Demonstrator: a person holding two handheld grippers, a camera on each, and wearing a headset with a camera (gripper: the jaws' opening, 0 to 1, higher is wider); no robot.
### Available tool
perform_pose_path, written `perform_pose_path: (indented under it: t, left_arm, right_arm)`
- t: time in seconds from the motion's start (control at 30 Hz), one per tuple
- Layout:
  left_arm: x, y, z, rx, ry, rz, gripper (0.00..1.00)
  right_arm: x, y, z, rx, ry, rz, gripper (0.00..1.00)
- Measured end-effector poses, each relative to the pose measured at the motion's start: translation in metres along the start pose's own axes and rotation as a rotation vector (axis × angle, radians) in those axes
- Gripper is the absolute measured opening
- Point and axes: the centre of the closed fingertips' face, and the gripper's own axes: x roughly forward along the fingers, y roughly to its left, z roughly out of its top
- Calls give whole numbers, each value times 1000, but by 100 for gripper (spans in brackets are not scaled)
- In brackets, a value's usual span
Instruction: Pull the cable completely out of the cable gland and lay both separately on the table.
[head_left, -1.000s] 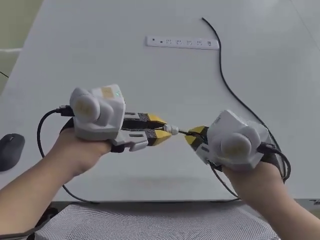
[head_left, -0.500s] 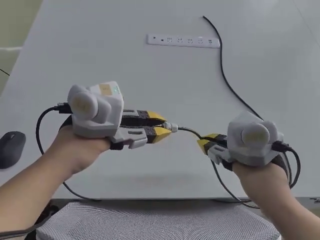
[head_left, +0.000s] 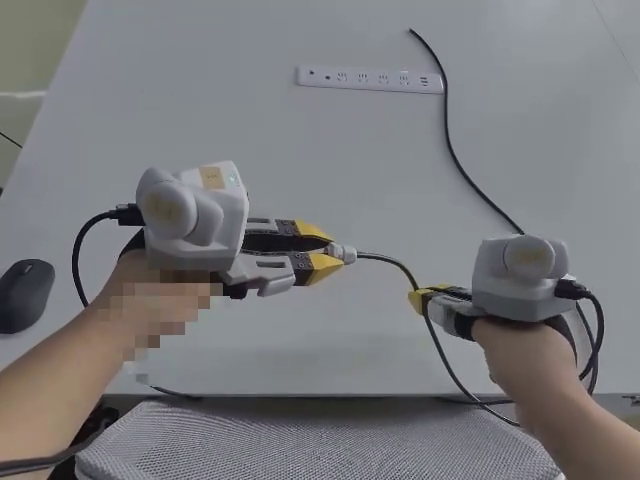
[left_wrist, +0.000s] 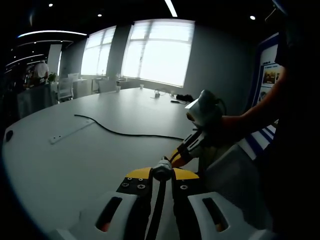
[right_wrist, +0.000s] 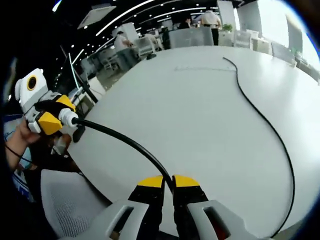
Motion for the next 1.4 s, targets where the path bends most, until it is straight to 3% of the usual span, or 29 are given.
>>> perform_pose_path:
  t: [0.23,0.43,0.63,0.73,1.1,1.2,1.3,1.4]
  left_arm:
    - [1,-2,-1,-2,3,-7,15]
    - [2,-2,0,3,4,-7,15]
    - [1,1,0,-5,8,-3,15]
    - [1,2,1,-10,5,-1,15]
    - [-2,6,3,-32,-7,5,15]
    - [-2,7,2,-27,-3,8,15]
    - [-3,7,1,-29,-4,8,15]
    - [-3,6,0,-29,0,8,15]
  right_arm:
    - [-1,-1,-3,40,3,2,1]
    - [-1,0,-2,-45,8,-13,1]
    - [-1,0,-2,-45,3,-6,1]
    - [-1,-1,-1,-88,3,-10,2]
    - [-3,4,0,-135,4,14,8]
    - [-9,9,6,-178,-7,16,11]
    - [-17,22,19,-208,-38,52,19]
    - [-28,39,38,-322,-77,74,24]
